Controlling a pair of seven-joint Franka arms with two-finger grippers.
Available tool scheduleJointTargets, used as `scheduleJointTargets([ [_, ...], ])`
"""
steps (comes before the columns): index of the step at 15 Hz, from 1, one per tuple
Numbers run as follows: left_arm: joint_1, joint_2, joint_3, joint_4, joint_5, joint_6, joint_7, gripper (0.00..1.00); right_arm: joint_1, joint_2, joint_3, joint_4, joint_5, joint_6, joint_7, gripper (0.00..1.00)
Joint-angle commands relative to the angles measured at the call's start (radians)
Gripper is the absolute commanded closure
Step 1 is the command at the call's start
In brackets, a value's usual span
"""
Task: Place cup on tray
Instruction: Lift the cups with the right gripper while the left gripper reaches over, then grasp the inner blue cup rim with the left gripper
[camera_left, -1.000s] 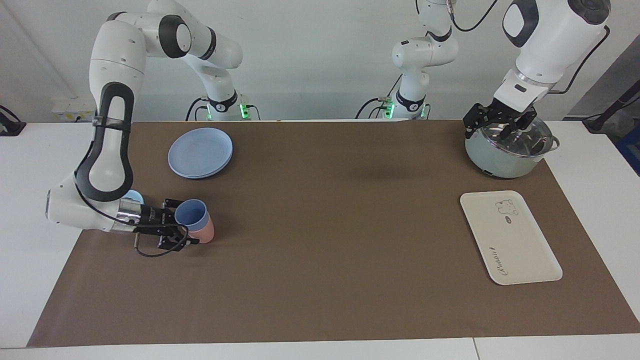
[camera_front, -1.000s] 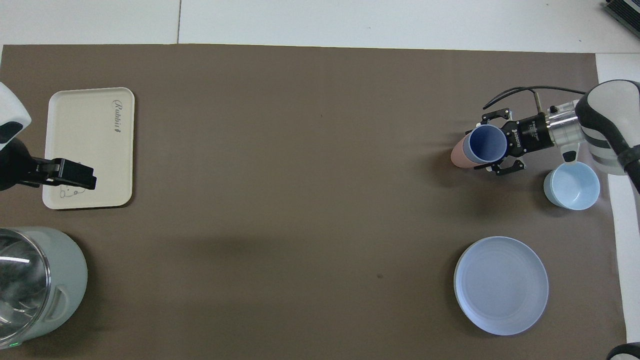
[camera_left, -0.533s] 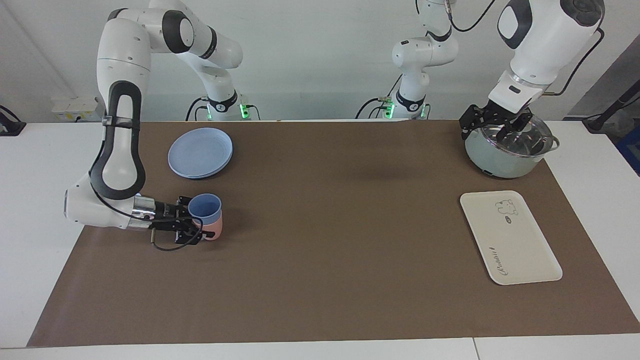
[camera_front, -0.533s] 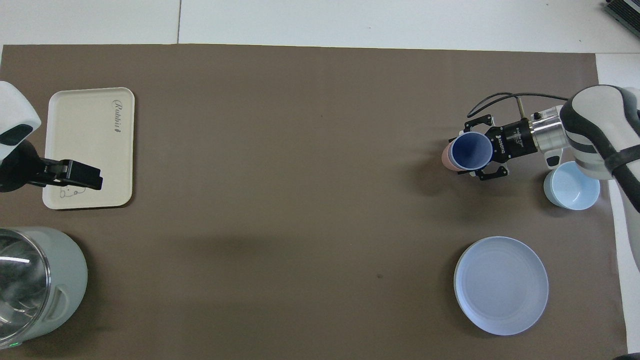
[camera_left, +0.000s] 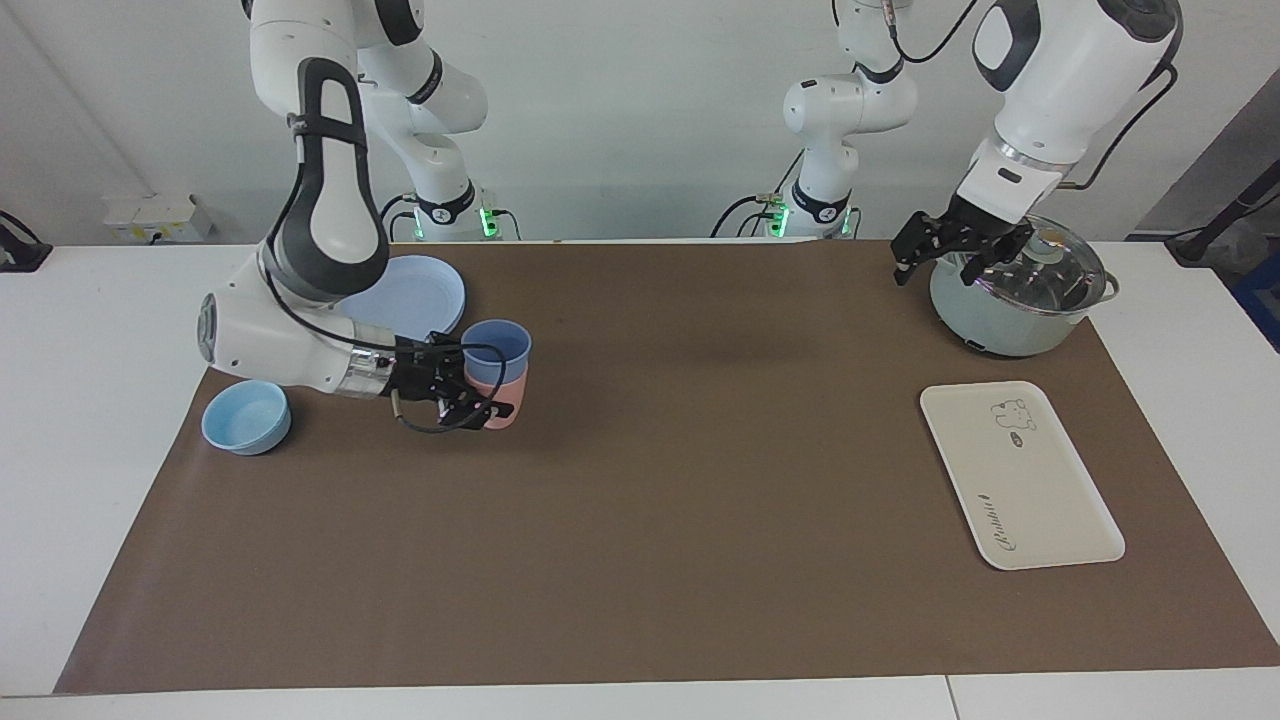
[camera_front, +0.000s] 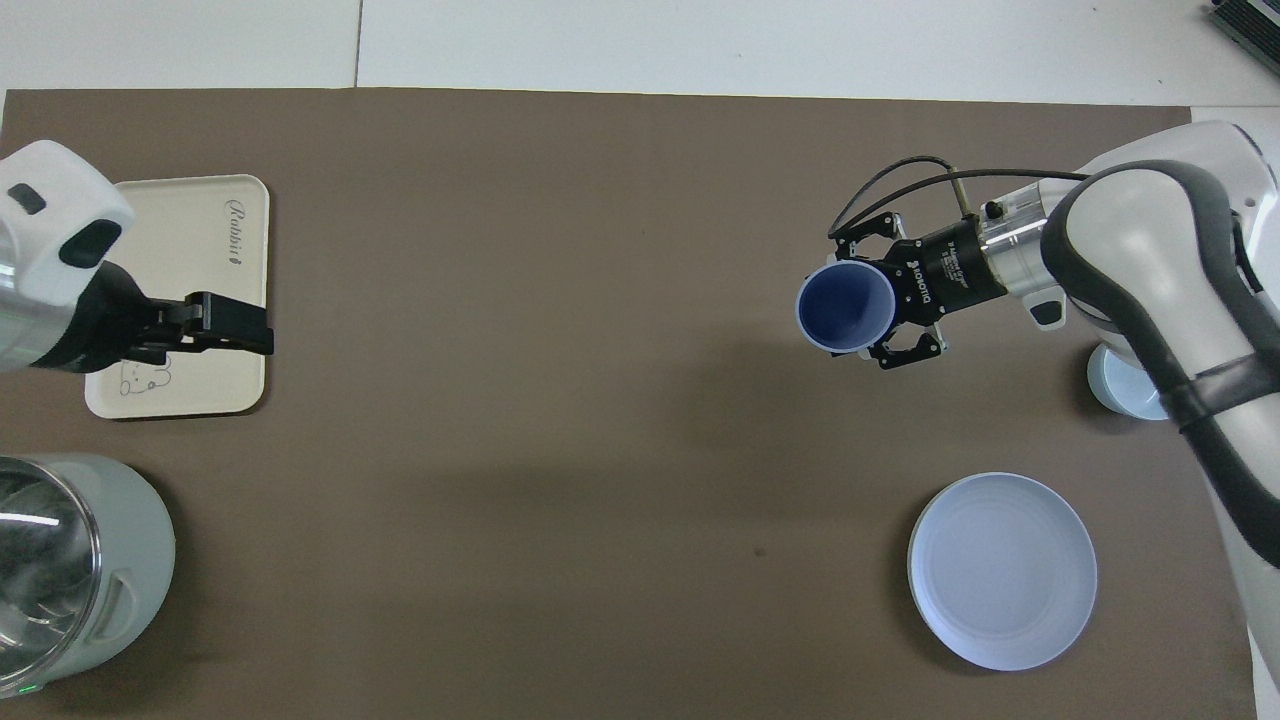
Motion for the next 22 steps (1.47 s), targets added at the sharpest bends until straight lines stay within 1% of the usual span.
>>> scheduleJointTargets([
  [1,-0.129,-0.027,0.009,-0.034,-0.048,0.070,-0.228,0.00,0.080,-0.055,-0.003,-0.035,0.015,0.090,0.134,1.00],
  [3,-0.253,-0.027,0.011,-0.038,-0.053,0.143,-0.422,0.00,0.140,-0.067,-0.004,-0.021,0.010,0.122,0.201,1.00],
  [5,-0.355,-0.021,0.011,-0.041,-0.052,0.252,-0.588,0.00,0.169,-0.070,-0.004,-0.021,0.001,0.127,0.237,1.00],
  [7,-0.418,-0.021,0.011,-0.070,-0.052,0.381,-0.656,0.00,0.203,-0.070,-0.006,-0.019,-0.028,0.135,0.263,1.00],
  [9,-0.493,-0.021,0.011,-0.124,-0.052,0.513,-0.731,0.00,0.227,-0.070,-0.001,-0.019,-0.037,0.191,0.303,1.00],
  [10,-0.508,-0.016,0.011,-0.133,-0.052,0.548,-0.741,0.02,0.237,-0.069,-0.001,-0.019,-0.039,0.216,0.318,1.00],
  [13,-0.516,0.039,0.011,-0.130,-0.052,0.607,-0.744,0.13,0.248,-0.069,-0.001,-0.022,-0.037,0.258,0.341,1.00],
  [16,-0.521,0.094,0.012,-0.123,-0.041,0.671,-0.776,0.18,0.248,-0.067,-0.001,-0.022,-0.037,0.261,0.343,1.00],
  [19,-0.513,0.112,0.014,-0.121,-0.042,0.725,-0.793,0.18,0.249,-0.066,-0.001,-0.022,-0.039,0.261,0.343,1.00],
  [20,-0.512,0.123,0.012,-0.116,-0.041,0.752,-0.814,0.21,0.252,-0.066,-0.001,-0.022,-0.040,0.262,0.343,1.00],
  [21,-0.512,0.135,0.014,-0.113,-0.041,0.763,-0.822,0.29,0.252,-0.066,-0.001,-0.022,-0.045,0.262,0.343,1.00],
  [22,-0.513,0.142,0.014,-0.113,-0.041,0.769,-0.824,0.41,0.252,-0.066,-0.001,-0.022,-0.045,0.262,0.343,1.00],
])
